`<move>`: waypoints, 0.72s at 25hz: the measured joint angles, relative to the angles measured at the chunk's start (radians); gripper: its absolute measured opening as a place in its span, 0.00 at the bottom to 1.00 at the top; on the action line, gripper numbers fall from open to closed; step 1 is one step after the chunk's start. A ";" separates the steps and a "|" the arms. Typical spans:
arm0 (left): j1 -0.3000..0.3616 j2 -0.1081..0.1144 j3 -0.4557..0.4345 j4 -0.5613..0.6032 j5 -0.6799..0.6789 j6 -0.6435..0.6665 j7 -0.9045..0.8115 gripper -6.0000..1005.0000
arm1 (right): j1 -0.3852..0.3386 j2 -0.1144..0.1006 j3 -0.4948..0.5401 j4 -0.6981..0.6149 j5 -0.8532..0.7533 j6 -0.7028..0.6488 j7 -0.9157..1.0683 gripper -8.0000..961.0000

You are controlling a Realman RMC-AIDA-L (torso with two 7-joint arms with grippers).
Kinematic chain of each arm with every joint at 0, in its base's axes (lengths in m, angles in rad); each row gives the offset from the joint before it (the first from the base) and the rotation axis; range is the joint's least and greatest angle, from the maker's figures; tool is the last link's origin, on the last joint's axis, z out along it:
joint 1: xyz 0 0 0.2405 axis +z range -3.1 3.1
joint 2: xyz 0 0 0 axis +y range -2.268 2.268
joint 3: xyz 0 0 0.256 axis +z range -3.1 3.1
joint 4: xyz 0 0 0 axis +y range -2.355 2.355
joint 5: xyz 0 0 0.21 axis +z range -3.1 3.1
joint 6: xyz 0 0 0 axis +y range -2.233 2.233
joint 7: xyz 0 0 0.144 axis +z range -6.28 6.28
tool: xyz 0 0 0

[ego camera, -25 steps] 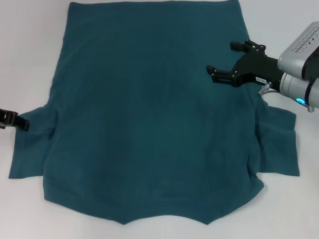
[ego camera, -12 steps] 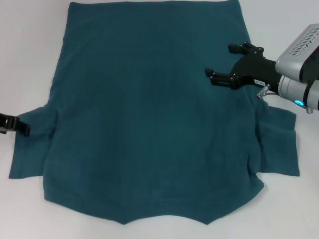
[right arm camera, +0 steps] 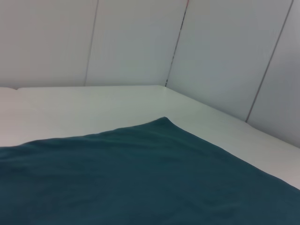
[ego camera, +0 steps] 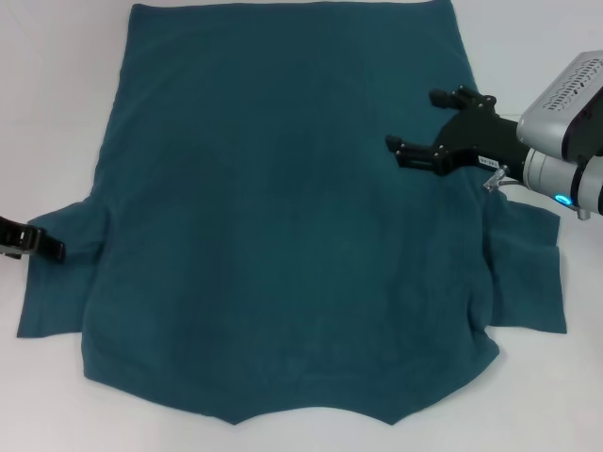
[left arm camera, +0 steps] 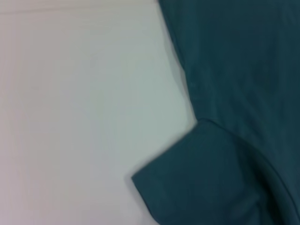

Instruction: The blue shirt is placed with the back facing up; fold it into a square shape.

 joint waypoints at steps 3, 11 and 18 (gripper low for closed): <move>-0.006 -0.002 0.000 -0.015 0.000 -0.001 0.008 0.61 | 0.000 0.000 0.000 0.001 -0.002 0.005 0.000 0.98; -0.010 -0.003 0.001 -0.024 0.000 -0.003 0.014 0.61 | 0.000 0.001 0.000 0.014 0.001 0.006 -0.012 0.98; -0.018 -0.008 0.001 -0.048 -0.002 -0.009 0.046 0.53 | 0.000 0.001 0.000 0.014 0.002 0.006 -0.012 0.98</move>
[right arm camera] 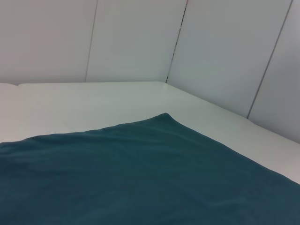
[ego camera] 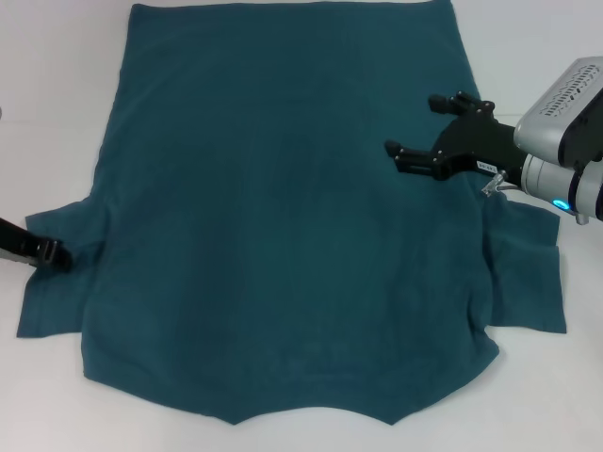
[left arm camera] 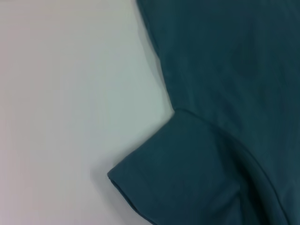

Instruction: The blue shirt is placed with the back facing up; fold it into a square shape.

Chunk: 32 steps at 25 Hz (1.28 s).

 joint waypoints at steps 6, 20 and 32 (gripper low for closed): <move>-0.002 -0.007 0.000 -0.006 0.000 -0.021 0.005 0.32 | 0.000 0.000 0.000 0.007 0.000 -0.001 0.000 0.98; -0.002 -0.010 -0.010 0.009 0.000 -0.042 -0.004 0.08 | -0.006 0.000 0.003 0.011 0.000 -0.010 0.000 0.98; 0.002 -0.012 0.004 0.009 0.000 -0.039 -0.004 0.05 | -0.011 0.000 0.000 0.011 0.000 -0.013 0.000 0.98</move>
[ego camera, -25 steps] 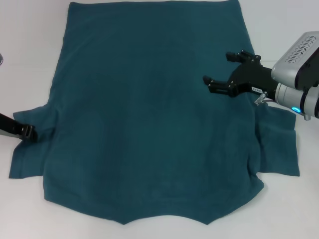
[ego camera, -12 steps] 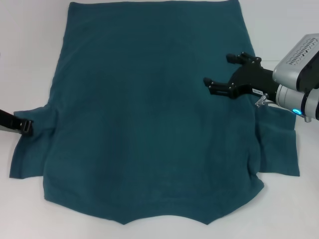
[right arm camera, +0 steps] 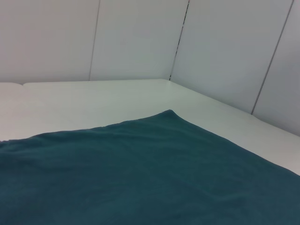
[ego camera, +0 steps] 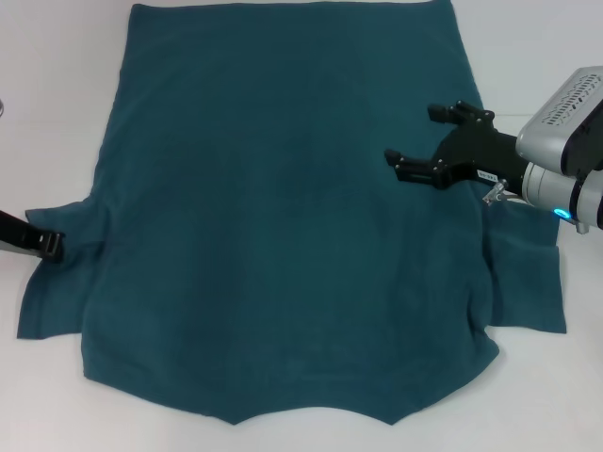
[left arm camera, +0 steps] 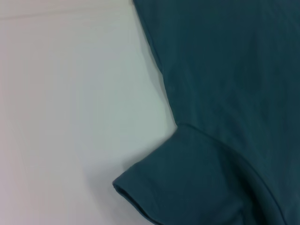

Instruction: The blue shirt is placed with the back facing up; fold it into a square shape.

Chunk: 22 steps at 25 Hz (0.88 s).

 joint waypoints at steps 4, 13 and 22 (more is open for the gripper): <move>0.003 0.000 0.007 0.004 0.000 -0.002 -0.001 0.05 | 0.000 0.000 0.000 0.000 0.000 -0.001 0.000 0.98; 0.039 0.006 0.035 0.094 0.002 -0.008 -0.012 0.05 | -0.004 0.000 0.000 0.000 0.000 -0.005 0.005 0.98; 0.079 0.011 0.108 0.154 0.003 -0.038 -0.054 0.07 | -0.012 0.000 0.001 -0.004 0.000 -0.019 0.006 0.98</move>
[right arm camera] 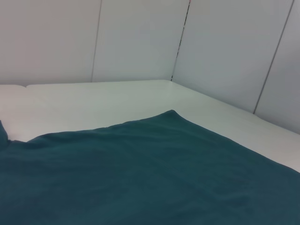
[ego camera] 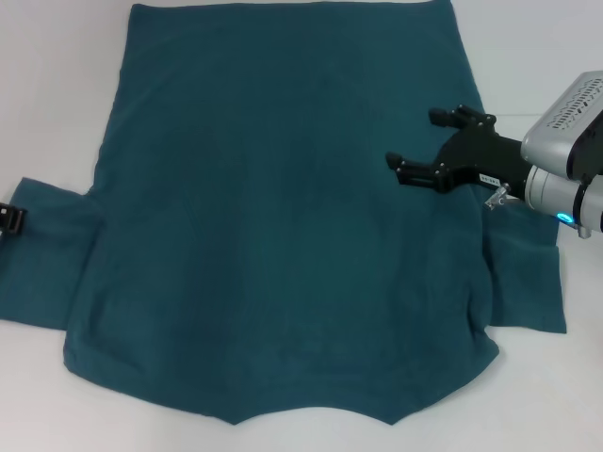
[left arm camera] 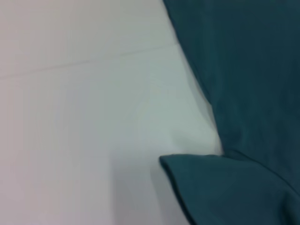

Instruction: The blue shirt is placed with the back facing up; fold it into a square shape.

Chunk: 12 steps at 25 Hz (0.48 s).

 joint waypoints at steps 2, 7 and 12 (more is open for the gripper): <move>0.006 0.000 -0.004 0.014 0.001 -0.006 -0.002 0.07 | -0.001 0.000 0.002 -0.001 0.000 -0.004 0.000 0.98; 0.019 0.002 -0.006 0.050 0.002 -0.014 -0.009 0.08 | -0.002 0.000 0.003 -0.003 0.000 -0.007 0.001 0.98; 0.022 0.008 -0.006 0.075 0.002 -0.020 -0.016 0.09 | -0.002 0.000 0.002 -0.003 0.000 -0.008 0.002 0.98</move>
